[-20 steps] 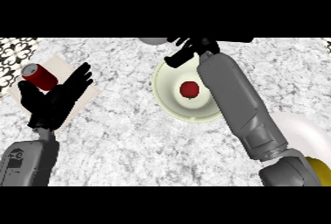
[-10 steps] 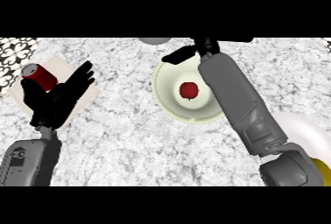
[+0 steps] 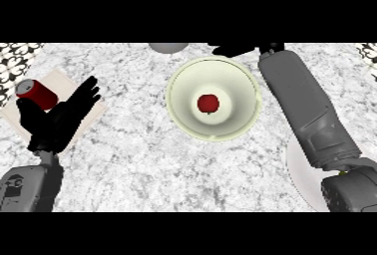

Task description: Pick the tomato from the plate and place it in the bowl

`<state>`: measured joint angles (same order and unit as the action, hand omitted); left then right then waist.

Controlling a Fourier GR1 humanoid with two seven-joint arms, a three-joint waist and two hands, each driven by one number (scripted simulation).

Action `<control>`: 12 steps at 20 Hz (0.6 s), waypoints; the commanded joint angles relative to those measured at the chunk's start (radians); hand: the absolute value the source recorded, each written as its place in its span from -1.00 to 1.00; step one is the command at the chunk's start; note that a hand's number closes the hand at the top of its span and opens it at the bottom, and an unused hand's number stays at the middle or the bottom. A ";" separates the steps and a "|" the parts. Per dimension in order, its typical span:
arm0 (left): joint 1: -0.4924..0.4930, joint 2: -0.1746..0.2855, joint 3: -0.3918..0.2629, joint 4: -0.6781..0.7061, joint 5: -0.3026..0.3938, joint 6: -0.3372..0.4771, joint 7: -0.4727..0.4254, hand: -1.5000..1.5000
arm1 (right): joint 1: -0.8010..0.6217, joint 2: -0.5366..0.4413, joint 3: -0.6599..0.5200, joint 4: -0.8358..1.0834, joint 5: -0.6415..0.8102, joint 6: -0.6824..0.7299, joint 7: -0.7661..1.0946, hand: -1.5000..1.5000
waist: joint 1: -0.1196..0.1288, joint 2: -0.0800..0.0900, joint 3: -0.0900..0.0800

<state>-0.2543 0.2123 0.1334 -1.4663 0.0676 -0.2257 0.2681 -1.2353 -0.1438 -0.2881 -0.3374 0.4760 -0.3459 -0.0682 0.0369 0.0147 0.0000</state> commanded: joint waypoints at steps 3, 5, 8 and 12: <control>0.049 -0.011 0.005 -0.060 0.011 0.014 0.032 0.00 | 0.052 -0.157 0.009 -0.071 -0.014 0.169 -0.101 -1.00 | -0.032 -0.017 0.001; 0.038 0.017 0.024 -0.042 0.010 0.004 0.026 0.00 | 0.094 -0.171 -0.005 -0.143 -0.061 0.257 -0.179 -1.00 | -0.048 -0.022 0.001; 0.068 0.009 0.034 0.012 -0.007 0.010 -0.041 0.00 | 0.179 -0.152 0.028 -0.284 -0.079 0.322 -0.174 -1.00 | -0.069 -0.028 -0.001; 0.071 0.040 0.063 -0.014 0.022 -0.004 0.010 0.00 | 0.311 -0.177 0.016 -0.464 -0.171 0.485 -0.214 -1.00 | -0.092 -0.038 -0.001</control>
<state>-0.2042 0.2394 0.1798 -1.4906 0.0861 -0.2229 0.2870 -1.0245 -0.3089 -0.2749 -0.6526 0.3676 0.0125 -0.2481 -0.0326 -0.0148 -0.0002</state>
